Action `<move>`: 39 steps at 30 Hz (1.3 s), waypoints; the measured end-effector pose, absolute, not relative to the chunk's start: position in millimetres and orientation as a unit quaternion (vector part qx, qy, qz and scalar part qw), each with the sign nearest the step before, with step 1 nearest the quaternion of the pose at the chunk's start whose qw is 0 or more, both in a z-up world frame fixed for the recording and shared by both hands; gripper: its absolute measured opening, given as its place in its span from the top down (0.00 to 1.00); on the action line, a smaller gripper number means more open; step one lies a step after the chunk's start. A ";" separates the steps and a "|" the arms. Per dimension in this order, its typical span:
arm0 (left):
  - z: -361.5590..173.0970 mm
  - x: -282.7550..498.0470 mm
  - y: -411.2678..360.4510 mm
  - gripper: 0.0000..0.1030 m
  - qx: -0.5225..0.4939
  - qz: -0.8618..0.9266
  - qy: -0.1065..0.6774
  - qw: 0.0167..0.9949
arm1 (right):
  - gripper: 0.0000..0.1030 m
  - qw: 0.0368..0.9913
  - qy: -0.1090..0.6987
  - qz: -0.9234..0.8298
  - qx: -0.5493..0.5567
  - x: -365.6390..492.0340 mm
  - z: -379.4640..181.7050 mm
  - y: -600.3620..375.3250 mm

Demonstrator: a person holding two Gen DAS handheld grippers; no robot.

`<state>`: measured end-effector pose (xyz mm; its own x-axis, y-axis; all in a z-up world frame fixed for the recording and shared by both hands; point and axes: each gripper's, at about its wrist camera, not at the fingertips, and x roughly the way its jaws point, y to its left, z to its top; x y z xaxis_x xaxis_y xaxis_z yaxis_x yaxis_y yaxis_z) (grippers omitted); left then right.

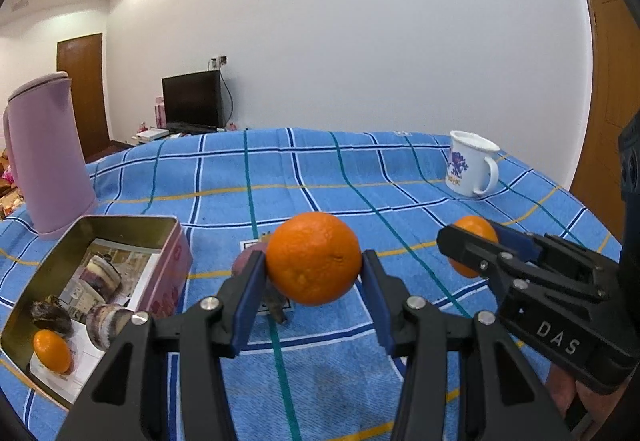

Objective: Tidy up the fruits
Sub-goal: 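Grasp another orange with the left tool and lift it, then carry the orange over the tin box while the right tool carries its orange there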

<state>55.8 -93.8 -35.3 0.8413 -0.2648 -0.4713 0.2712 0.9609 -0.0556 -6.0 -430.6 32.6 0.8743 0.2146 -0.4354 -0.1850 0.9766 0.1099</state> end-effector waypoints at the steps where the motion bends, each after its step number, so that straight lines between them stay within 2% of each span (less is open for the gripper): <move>1: -34.9 55.2 -93.7 0.51 0.007 -0.139 0.243 0.960 | 0.64 0.968 0.226 0.103 0.032 -6.9 32.9 -430.6; 28: -27.3 35.3 -92.9 0.51 0.020 -0.123 0.191 0.974 | 0.64 0.979 0.173 0.107 0.014 -26.7 40.8 -426.5; 39: -27.9 41.0 -68.3 0.51 0.013 -0.098 0.199 0.975 | 0.64 0.977 0.171 0.125 0.009 -24.5 41.1 -408.0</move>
<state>41.0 -68.3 -27.9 0.9019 -0.1861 -0.3898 0.1964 0.9804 -0.0138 -24.5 -408.0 41.1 0.9103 0.2476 -0.3318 -0.2416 0.9685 0.0599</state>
